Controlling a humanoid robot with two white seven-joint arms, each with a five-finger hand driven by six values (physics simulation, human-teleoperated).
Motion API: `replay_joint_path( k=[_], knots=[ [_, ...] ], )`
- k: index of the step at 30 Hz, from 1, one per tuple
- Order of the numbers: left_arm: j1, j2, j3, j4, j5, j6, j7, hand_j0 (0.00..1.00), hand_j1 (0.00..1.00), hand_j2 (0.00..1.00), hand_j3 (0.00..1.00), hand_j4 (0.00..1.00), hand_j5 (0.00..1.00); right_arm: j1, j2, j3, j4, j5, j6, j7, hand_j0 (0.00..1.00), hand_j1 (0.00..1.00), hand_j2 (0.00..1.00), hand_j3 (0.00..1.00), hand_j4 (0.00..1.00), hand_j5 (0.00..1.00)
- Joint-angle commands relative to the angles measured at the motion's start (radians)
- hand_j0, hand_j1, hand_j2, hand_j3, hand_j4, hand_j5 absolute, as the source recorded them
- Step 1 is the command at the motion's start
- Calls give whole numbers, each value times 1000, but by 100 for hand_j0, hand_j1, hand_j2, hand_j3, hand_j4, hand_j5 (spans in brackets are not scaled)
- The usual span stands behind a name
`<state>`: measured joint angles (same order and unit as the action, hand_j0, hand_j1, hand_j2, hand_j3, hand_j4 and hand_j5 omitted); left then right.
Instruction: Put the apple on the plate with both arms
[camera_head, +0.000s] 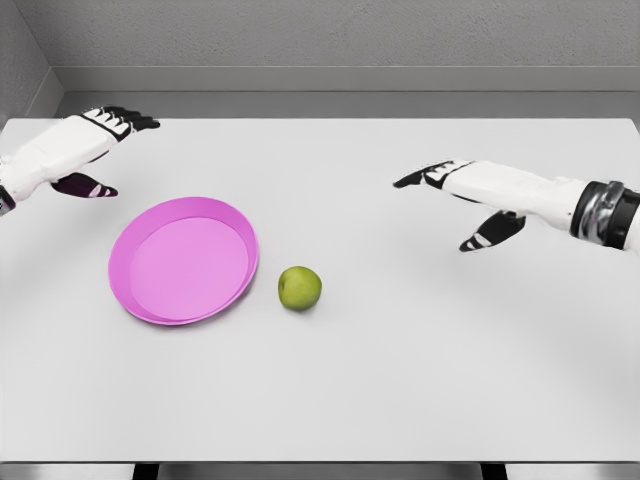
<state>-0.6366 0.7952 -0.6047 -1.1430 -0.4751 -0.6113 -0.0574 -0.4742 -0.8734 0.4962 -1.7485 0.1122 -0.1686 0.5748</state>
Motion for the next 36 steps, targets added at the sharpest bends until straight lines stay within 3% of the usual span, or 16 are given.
replay_joint_path(
  k=[1,3,5,7,9,10,12,14,17,19,28,36],
  knots=[
    [0,-2,-18,-69,-13,0,1,100,100,100,100,100,100,14,-59,-195,9,0,-45,-1,100,100,100,100,100,100],
    [-2,-10,-52,-110,-34,0,1,100,100,100,100,100,100,104,-62,-332,32,0,-83,0,100,100,100,100,100,100],
    [-5,-16,-81,-123,-49,0,1,100,100,100,100,100,100,124,-59,-387,79,1,-132,0,100,100,100,100,100,100],
    [2,-34,-102,-195,-102,0,1,100,100,100,100,100,100,124,-59,-395,126,1,-183,0,100,100,100,100,100,100],
    [-2,-36,-161,-230,-105,0,1,100,100,100,100,100,100,123,-59,-395,130,0,-218,0,100,100,100,100,100,100],
    [-5,-40,-187,-242,-106,0,1,100,100,100,100,100,100,126,-50,-386,124,0,-241,2,100,100,100,100,100,100],
    [-11,-54,-216,-256,-105,0,1,100,100,100,100,100,100,131,-22,-283,86,1,-273,2,100,100,100,100,100,100],
    [-12,-54,-234,-276,-106,0,1,100,100,100,100,100,100,121,-6,-278,64,1,-270,2,100,100,100,100,100,100],
    [-112,-56,-342,-302,-115,0,1,100,100,100,100,100,100,117,-10,-286,69,0,-270,2,100,100,100,100,100,100],
    [-201,-53,-449,-346,-94,0,5,100,100,100,100,100,100,111,-18,-292,89,0,-267,0,100,100,100,100,100,100],
    [-233,-68,-464,-451,-102,0,-55,100,100,100,100,100,100,121,-21,-291,101,-2,-267,0,100,100,100,100,100,100],
    [-270,-71,-533,-454,-145,0,-58,100,100,100,100,100,100,124,-24,-292,93,-2,-267,0,100,100,100,100,100,100]
  ],
)
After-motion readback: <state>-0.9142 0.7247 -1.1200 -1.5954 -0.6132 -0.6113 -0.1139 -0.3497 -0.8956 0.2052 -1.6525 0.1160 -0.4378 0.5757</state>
